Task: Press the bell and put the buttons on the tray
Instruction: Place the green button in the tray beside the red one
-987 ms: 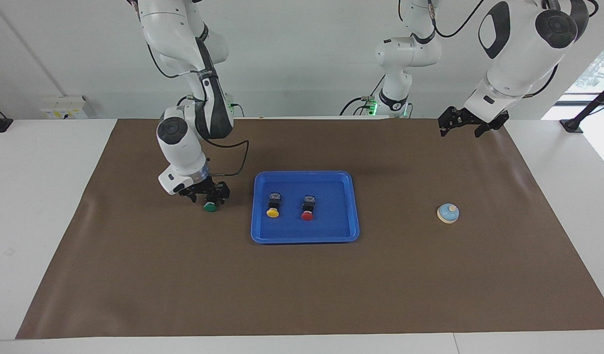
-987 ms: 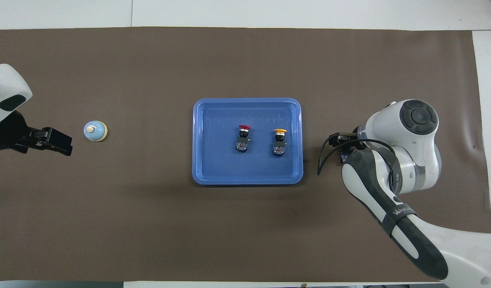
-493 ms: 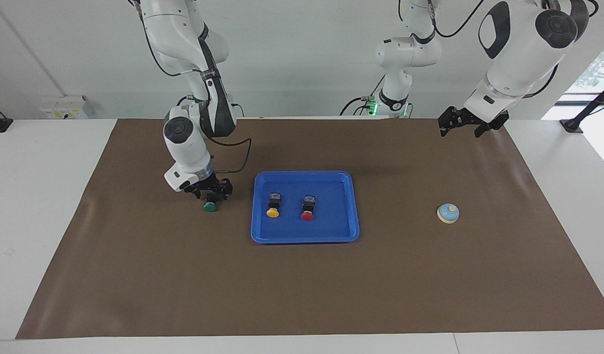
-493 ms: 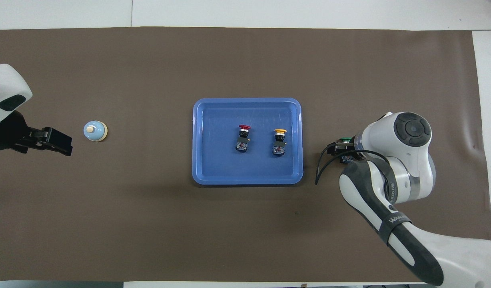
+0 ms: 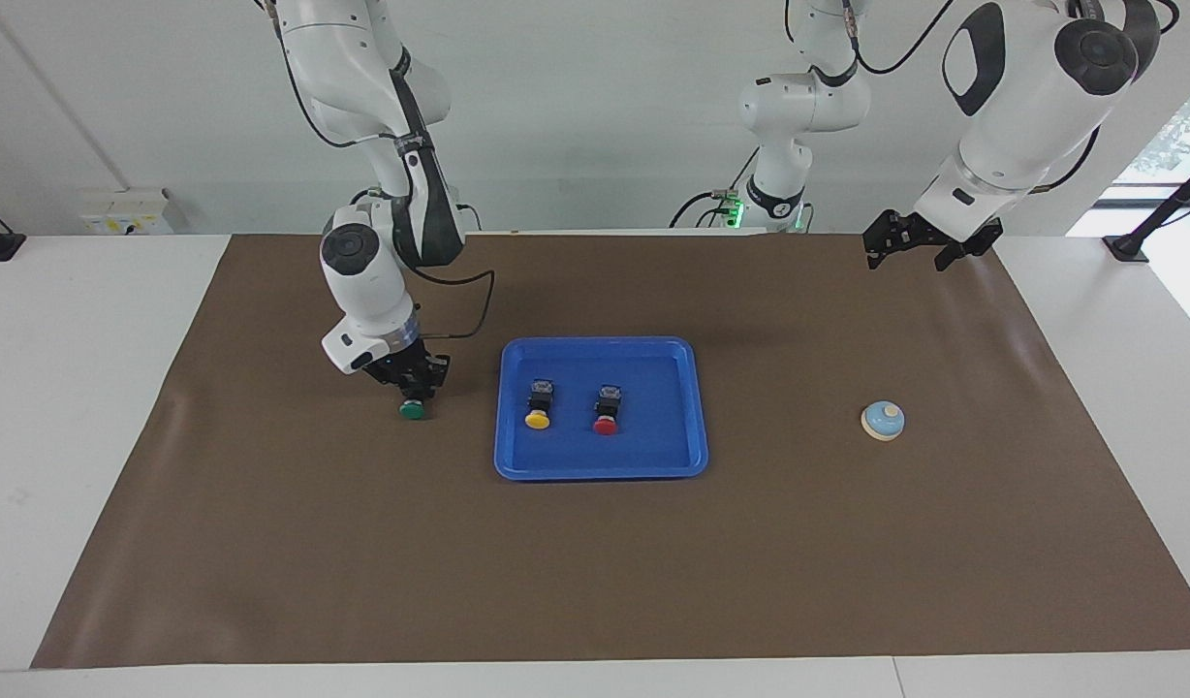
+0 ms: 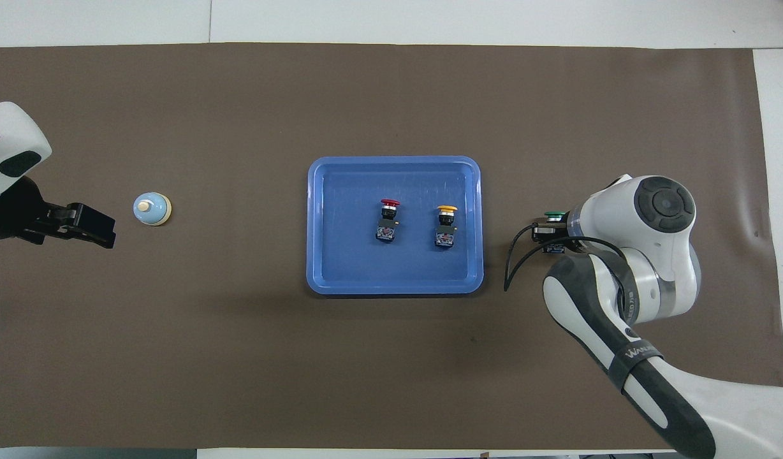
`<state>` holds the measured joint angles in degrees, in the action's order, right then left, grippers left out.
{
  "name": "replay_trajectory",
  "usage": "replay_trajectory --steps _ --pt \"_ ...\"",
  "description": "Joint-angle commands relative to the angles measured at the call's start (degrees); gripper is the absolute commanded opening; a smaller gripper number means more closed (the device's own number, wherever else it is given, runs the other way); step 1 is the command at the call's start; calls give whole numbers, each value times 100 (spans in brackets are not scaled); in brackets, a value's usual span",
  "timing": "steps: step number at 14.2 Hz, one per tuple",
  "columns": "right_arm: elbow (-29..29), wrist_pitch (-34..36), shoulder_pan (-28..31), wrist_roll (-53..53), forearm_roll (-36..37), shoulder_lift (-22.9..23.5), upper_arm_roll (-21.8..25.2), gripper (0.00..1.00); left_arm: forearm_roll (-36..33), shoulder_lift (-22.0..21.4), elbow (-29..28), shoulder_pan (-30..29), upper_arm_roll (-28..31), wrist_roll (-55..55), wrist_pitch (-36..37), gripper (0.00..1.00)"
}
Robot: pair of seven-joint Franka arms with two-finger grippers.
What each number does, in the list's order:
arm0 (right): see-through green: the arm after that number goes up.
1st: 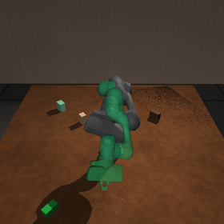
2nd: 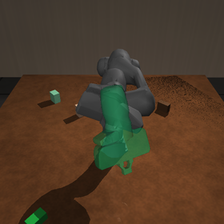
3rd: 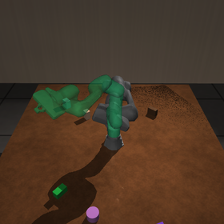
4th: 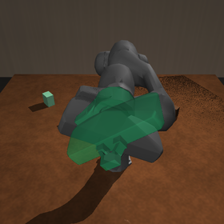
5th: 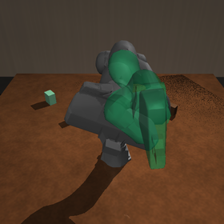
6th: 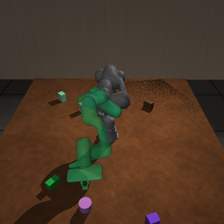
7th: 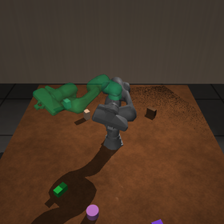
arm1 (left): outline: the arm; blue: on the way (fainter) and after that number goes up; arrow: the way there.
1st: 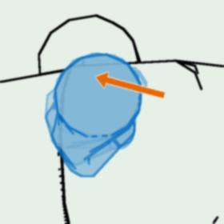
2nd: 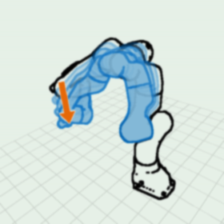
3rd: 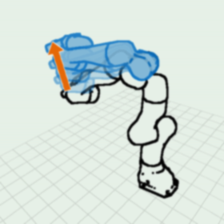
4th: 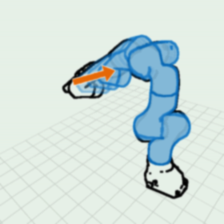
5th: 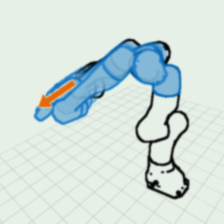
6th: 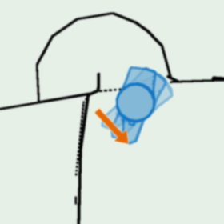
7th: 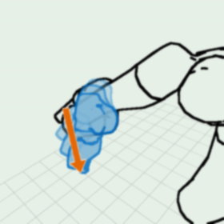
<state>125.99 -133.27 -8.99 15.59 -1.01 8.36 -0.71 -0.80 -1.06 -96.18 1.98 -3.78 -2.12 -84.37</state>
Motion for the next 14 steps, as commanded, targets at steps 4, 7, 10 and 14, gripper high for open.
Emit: replay_trajectory --steps 4,7,10,14 --pt "-2067 1434 -1137 1243 -109 384 -44 0 -51 -35 46 4 9 54 61 100" --pt "-3882 2030 -2174 2541 -312 1734 0 0 -51 -35 46 4 9 54 61 100" --pt "-4575 1798 -2694 2931 -189 2476 0 0 -51 -35 46 4 9 54 70 100" --pt "-4880 1541 -3169 3633 12 3090 36 0 -51 -35 46 4 9 54 61 100"
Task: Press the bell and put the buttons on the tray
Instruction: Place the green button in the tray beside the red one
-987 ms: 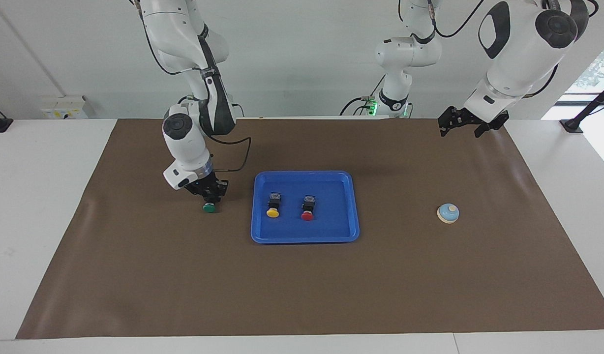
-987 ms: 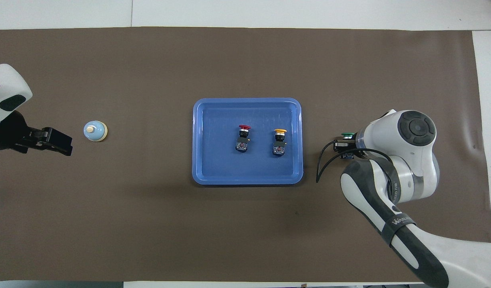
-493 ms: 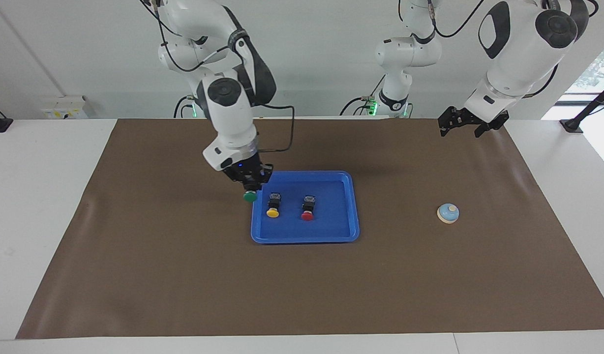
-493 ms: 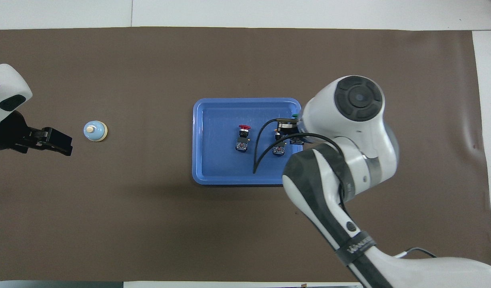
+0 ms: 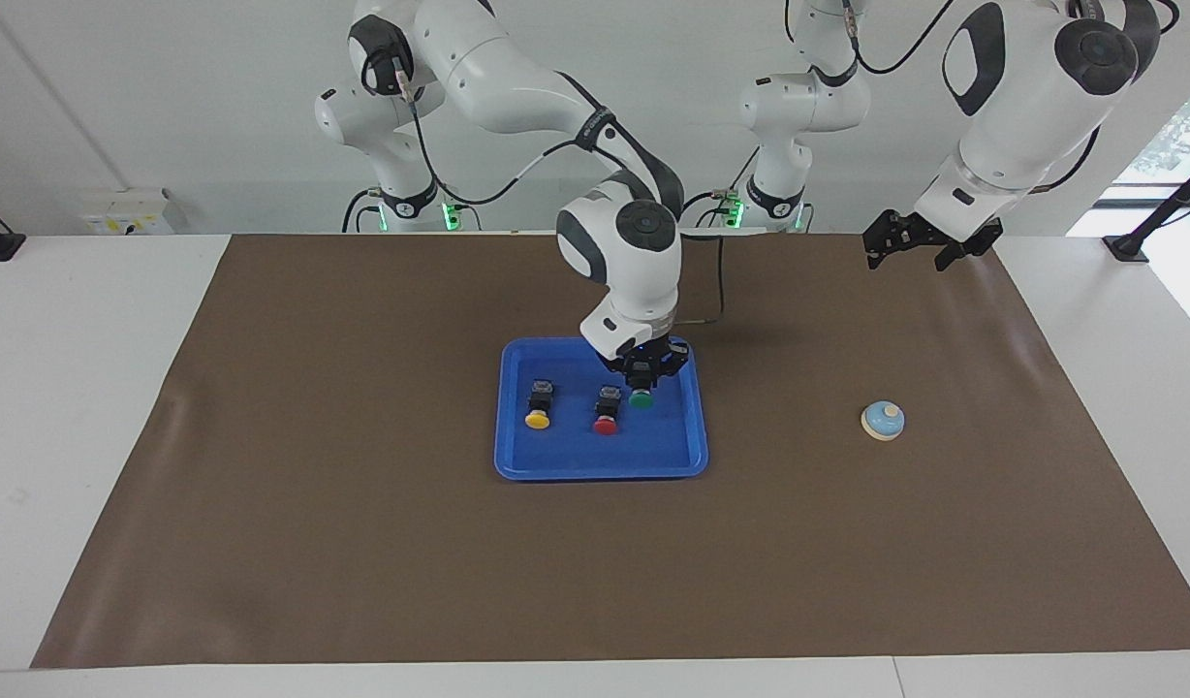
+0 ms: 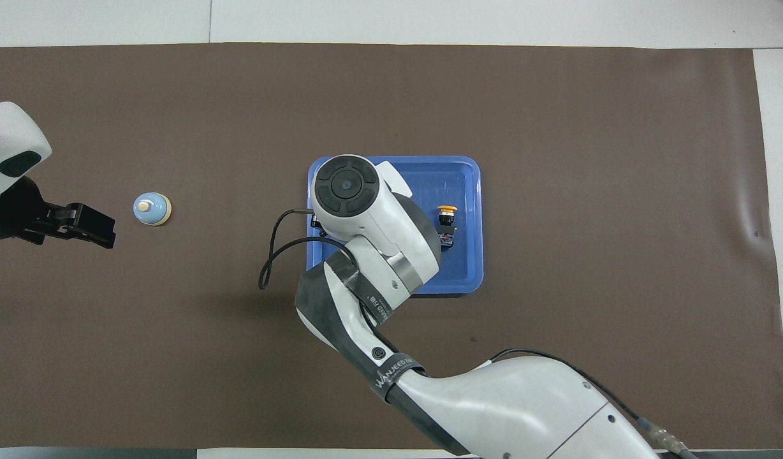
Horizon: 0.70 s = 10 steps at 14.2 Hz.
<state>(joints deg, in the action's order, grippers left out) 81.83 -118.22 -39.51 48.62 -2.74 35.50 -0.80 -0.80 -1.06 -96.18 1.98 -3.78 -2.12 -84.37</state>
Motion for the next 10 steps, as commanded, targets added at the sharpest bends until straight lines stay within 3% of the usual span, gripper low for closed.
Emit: replay_trajectory --steps 1,3,4,5,6,10 --pt "-683 44 -223 489 291 623 44 0 -51 -35 46 4 9 54 61 100" --pt "-853 27 -242 605 379 827 44 0 -51 -35 46 4 9 54 61 100" --pt "-861 96 -216 596 441 819 36 23 -51 -35 46 4 9 54 69 100" --pt "-861 123 -181 596 441 784 36 74 -51 -35 46 4 9 54 61 100" --pt "-879 184 -163 588 424 722 44 100 -51 -35 46 4 9 54 61 100" --pt "-888 747 197 552 450 20 0 100 -51 -35 38 4 9 54 61 100"
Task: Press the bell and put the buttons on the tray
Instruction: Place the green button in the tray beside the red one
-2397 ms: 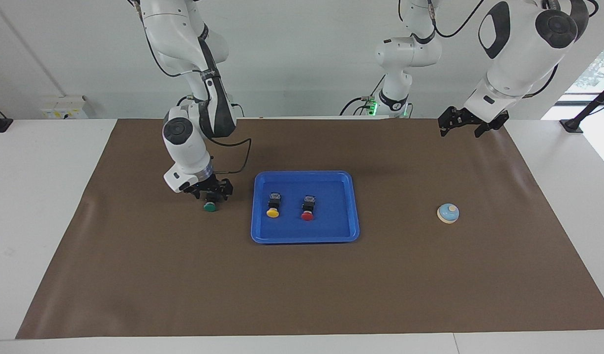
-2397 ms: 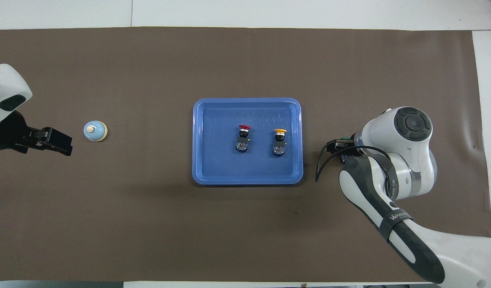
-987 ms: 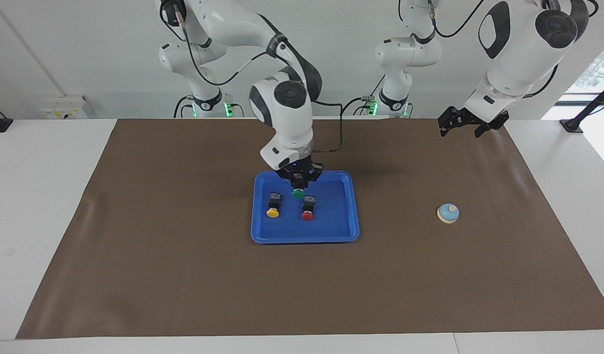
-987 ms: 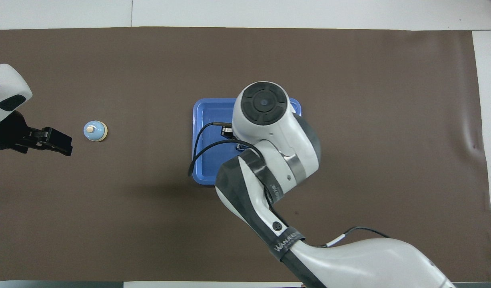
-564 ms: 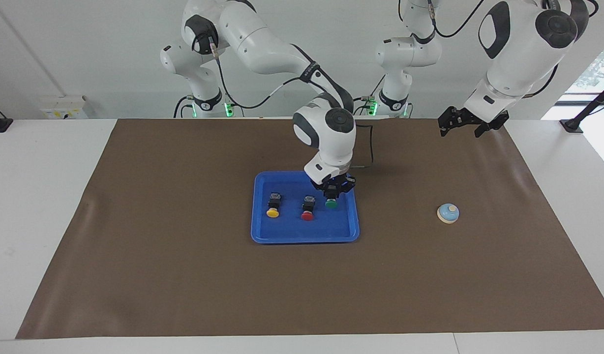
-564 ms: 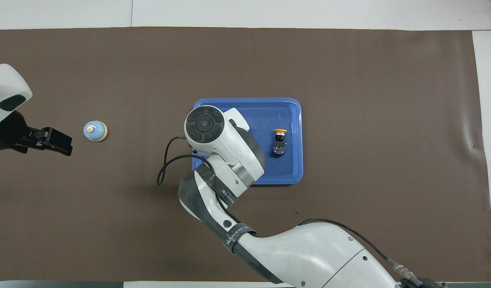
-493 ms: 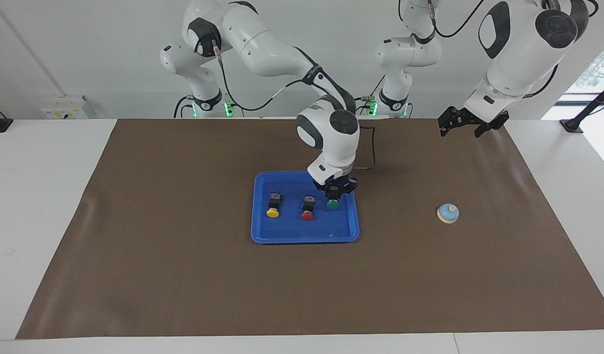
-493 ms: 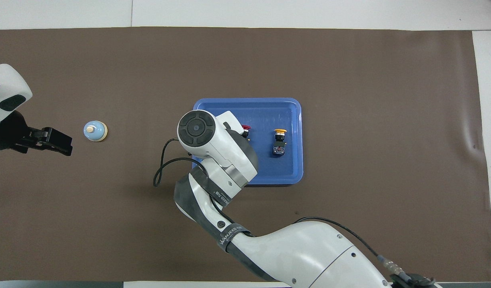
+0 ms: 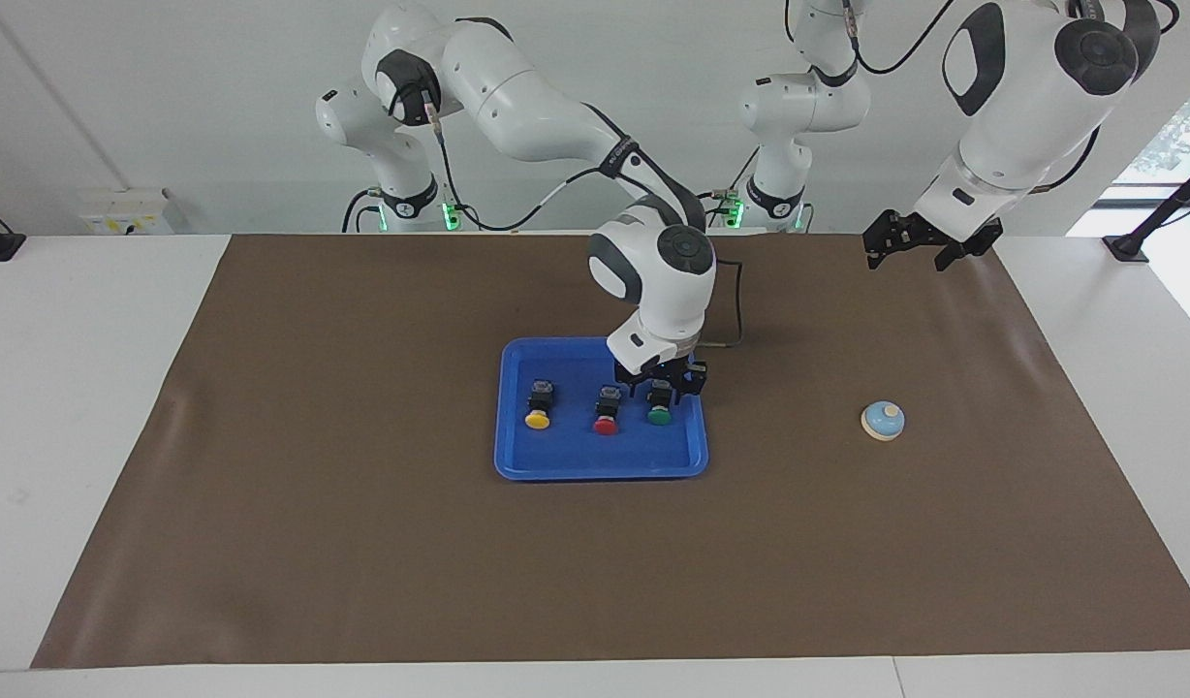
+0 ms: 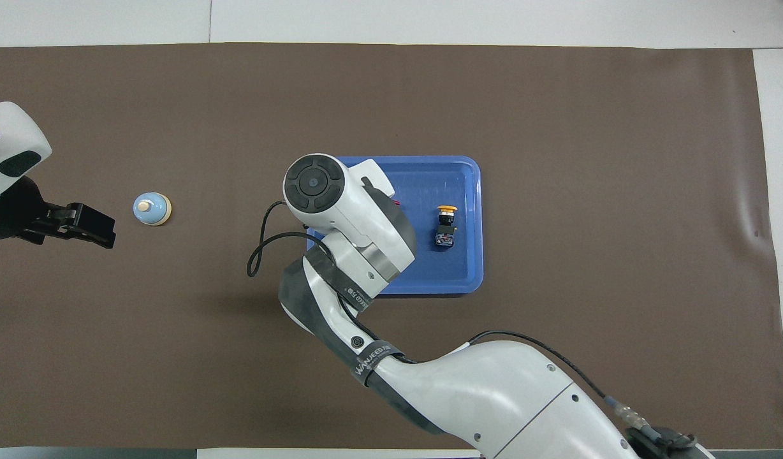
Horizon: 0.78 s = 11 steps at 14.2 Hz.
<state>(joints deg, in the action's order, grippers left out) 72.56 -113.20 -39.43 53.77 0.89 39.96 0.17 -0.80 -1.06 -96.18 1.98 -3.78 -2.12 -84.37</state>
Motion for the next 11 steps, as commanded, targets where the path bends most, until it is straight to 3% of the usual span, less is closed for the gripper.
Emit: replay_trajectory --steps 1,2,6,11 --pt "73 211 190 -15 87 -558 -61 100 -51 -35 46 4 9 54 61 100" --pt "222 272 303 -225 87 -803 -44 100 -51 -35 46 4 9 54 61 100" --pt "1784 351 1313 -2007 78 -2594 -52 100 -51 -35 46 4 9 54 61 100" --pt "2822 1379 2604 -4054 78 -4107 -43 100 -51 -35 46 4 9 54 69 100"
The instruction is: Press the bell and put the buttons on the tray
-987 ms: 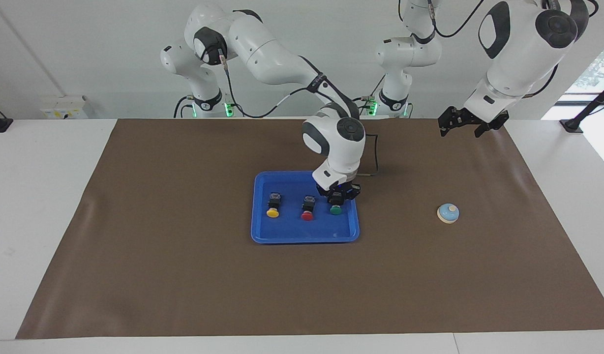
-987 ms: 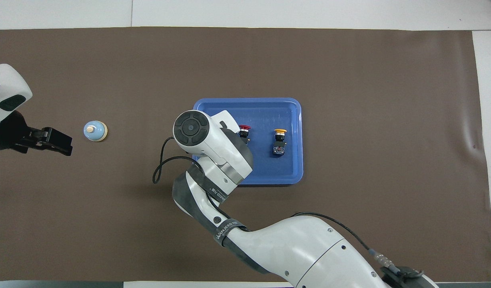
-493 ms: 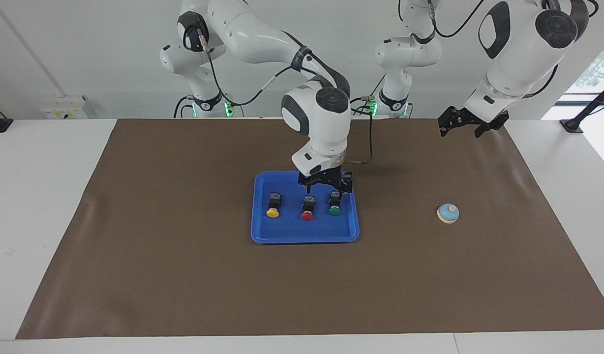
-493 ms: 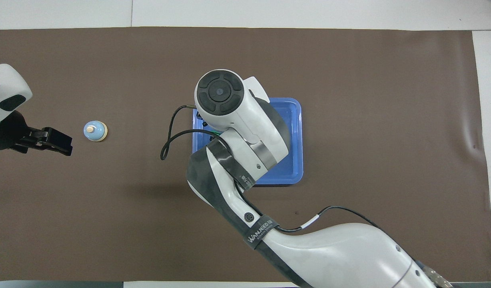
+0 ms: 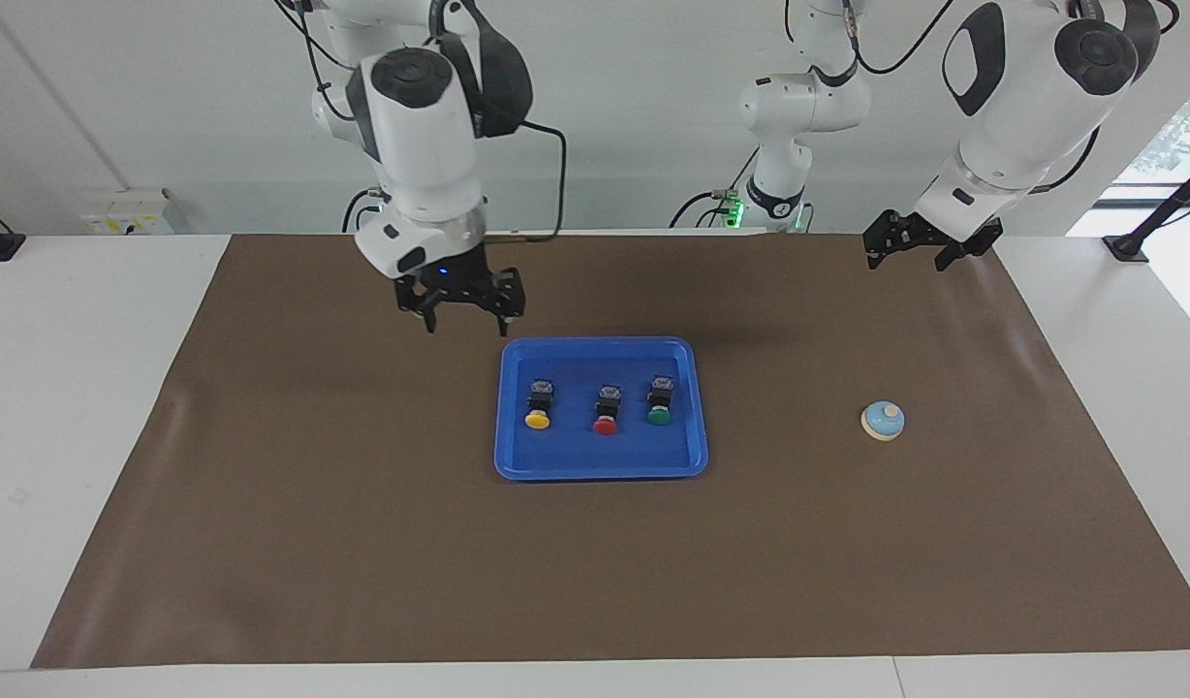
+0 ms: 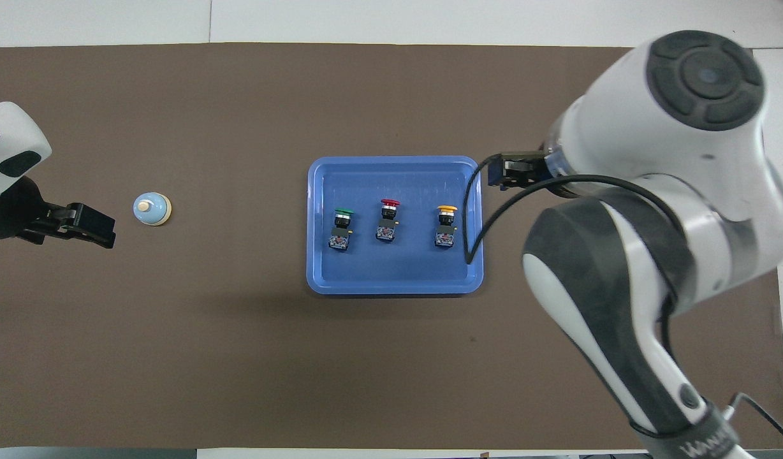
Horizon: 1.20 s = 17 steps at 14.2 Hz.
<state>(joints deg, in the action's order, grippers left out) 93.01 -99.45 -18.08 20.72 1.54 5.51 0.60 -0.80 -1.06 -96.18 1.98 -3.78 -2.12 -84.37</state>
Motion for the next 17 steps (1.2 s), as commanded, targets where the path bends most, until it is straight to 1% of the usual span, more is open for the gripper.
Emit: replay_trajectory --steps 1,2,4,6,7,9,10,17 --pt "893 30 742 -1146 12 -831 -95 100 -51 -35 46 4 9 53 70 100" --pt "894 187 954 -1463 12 -911 -95 100 -51 -35 46 4 9 53 61 100" --pt "842 303 1210 -1641 12 -1008 -87 100 -51 -35 46 4 9 53 61 100" --pt "606 311 1648 -1633 -92 -956 -87 100 -51 -35 46 4 9 53 61 100" --pt "500 355 1720 -1633 -102 -912 -87 100 -51 -35 46 4 9 53 61 100" --pt "202 706 1773 -1633 -215 -789 -87 100 -51 -35 38 4 9 53 61 100" --pt "165 794 1782 -1633 -242 -780 -78 100 -51 -35 38 4 9 53 69 100" --pt "244 1059 1791 -1624 -234 -833 -78 100 -51 -35 38 13 9 71 61 100"
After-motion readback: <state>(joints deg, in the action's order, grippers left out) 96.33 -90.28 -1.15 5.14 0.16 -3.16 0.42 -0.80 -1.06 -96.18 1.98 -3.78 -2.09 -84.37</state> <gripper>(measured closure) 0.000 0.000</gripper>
